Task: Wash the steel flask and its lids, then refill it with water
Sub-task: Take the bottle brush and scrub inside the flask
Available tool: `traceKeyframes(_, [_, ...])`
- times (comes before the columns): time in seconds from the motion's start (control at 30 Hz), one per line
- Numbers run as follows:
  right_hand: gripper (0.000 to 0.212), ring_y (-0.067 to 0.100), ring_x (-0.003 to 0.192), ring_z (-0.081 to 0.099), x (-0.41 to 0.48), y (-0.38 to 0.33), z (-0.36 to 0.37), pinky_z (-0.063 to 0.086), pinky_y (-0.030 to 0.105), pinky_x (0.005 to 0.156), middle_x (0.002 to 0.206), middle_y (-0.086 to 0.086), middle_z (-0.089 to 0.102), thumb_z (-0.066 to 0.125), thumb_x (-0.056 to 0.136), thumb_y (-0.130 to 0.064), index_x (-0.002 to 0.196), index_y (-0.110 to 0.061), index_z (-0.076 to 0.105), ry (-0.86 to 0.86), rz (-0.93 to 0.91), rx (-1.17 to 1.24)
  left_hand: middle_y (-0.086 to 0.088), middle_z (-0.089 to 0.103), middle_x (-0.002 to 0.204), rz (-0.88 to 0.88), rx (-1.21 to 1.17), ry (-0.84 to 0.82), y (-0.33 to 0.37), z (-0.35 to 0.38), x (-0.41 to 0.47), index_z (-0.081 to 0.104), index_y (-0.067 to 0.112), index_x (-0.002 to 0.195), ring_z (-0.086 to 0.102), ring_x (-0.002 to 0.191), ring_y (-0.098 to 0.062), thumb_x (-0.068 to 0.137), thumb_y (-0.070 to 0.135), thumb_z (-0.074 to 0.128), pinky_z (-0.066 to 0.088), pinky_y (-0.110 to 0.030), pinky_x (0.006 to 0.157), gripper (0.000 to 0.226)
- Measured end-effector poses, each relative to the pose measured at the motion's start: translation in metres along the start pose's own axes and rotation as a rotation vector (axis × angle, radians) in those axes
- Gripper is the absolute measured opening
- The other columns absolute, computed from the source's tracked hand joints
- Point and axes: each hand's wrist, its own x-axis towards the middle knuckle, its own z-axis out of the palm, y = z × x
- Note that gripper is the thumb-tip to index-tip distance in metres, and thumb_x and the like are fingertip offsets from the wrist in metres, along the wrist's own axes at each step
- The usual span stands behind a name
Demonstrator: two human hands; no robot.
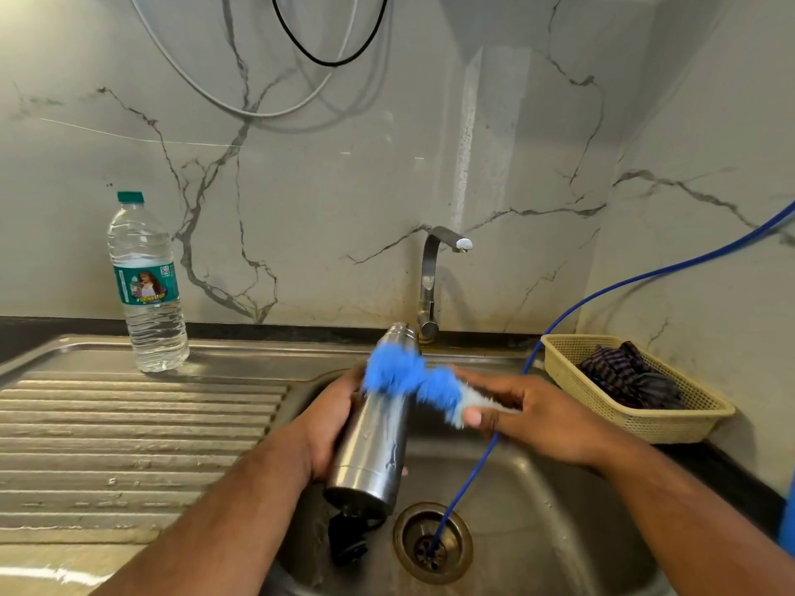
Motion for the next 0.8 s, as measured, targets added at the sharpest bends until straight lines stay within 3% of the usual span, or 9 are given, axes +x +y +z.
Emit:
traceKeyframes(0.07, [0.057,0.002,0.09,0.071,0.005,0.008,0.003,0.055,0.043,0.097,0.103,-0.021,0.074,0.065,0.091,-0.057,0.143,-0.064,0.042,0.157,0.017,-0.07,-0.02,0.07,0.081,-0.045,-0.013,-0.014,0.001,0.003,-0.001,0.066,0.001,0.111,0.066,0.077,-0.038,0.083,0.06,0.066,0.059,-0.061,0.074,0.065])
traceKeyframes(0.13, [0.059,0.002,0.089,0.071,0.005,0.01,0.004,0.056,0.042,0.096,0.102,-0.023,0.073,0.064,0.091,-0.06,0.144,-0.063,0.04,0.139,0.02,-0.056,-0.024,0.067,0.095,-0.051,-0.021,-0.007,0.0,0.003,-0.001,0.064,-0.001,0.117,0.066,0.078,-0.039,0.083,0.061,0.064,0.06,-0.056,0.071,0.072])
traceKeyframes(0.23, [0.061,0.004,0.114,0.066,0.0,-0.001,-0.002,0.053,0.035,0.104,0.125,-0.023,0.069,0.071,0.089,-0.055,0.144,-0.06,0.044,-0.151,0.009,0.014,-0.024,0.069,0.094,0.016,-0.036,-0.008,-0.003,0.0,0.005,0.063,-0.003,0.126,0.067,0.075,-0.037,0.089,0.05,0.059,0.057,-0.044,0.072,0.065])
traceKeyframes(0.3, [0.059,0.005,0.118,0.064,-0.004,-0.003,-0.006,0.052,0.03,0.104,0.128,-0.018,0.069,0.073,0.093,-0.038,0.145,-0.052,0.048,-0.311,0.006,0.042,-0.021,0.071,0.082,0.038,-0.003,0.005,-0.004,-0.004,0.007,0.069,-0.003,0.114,0.066,0.07,-0.033,0.089,0.042,0.058,0.055,-0.04,0.07,0.053])
traceKeyframes(0.4, [0.057,-0.001,0.108,0.067,-0.001,0.001,-0.008,0.053,0.021,0.097,0.125,-0.016,0.071,0.072,0.093,-0.04,0.143,-0.052,0.05,-0.045,-0.004,0.043,-0.029,0.071,0.094,0.007,0.038,-0.05,-0.003,-0.003,0.007,0.074,-0.003,0.106,0.069,0.07,-0.039,0.094,0.045,0.05,0.06,-0.04,0.062,0.055])
traceKeyframes(0.47, [0.054,-0.003,0.086,0.069,0.002,0.005,-0.006,0.05,0.008,0.079,0.104,-0.009,0.077,0.07,0.094,-0.04,0.144,-0.05,0.05,0.211,0.02,-0.004,-0.032,0.068,0.104,0.004,0.038,-0.051,-0.004,-0.001,0.007,0.069,-0.001,0.117,0.068,0.076,-0.042,0.1,0.05,0.039,0.058,-0.043,0.07,0.061])
traceKeyframes(0.53, [0.052,-0.005,0.073,0.067,0.004,0.008,-0.004,0.046,0.007,0.071,0.083,-0.01,0.075,0.069,0.095,-0.043,0.142,-0.054,0.048,0.288,0.042,-0.034,-0.033,0.068,0.105,-0.009,0.028,-0.059,-0.005,0.0,0.007,0.065,-0.001,0.122,0.068,0.078,-0.043,0.101,0.05,0.035,0.056,-0.044,0.073,0.063])
traceKeyframes(0.7, [0.059,-0.002,0.115,0.064,0.001,0.007,-0.004,0.051,0.026,0.103,0.124,-0.026,0.069,0.075,0.089,-0.048,0.14,-0.06,0.049,-0.115,0.017,-0.025,-0.031,0.07,0.089,0.015,0.023,-0.095,-0.004,-0.002,0.009,0.064,-0.007,0.122,0.069,0.063,-0.039,0.097,0.043,0.049,0.059,-0.039,0.054,0.057])
traceKeyframes(0.8, [0.056,-0.007,0.118,0.061,0.003,0.01,-0.004,0.047,0.022,0.106,0.128,-0.029,0.066,0.076,0.089,-0.044,0.138,-0.059,0.052,0.05,-0.015,0.002,-0.032,0.069,0.098,0.028,0.061,-0.095,-0.005,-0.003,0.009,0.062,-0.006,0.123,0.069,0.072,-0.04,0.097,0.05,0.043,0.059,-0.039,0.062,0.064])
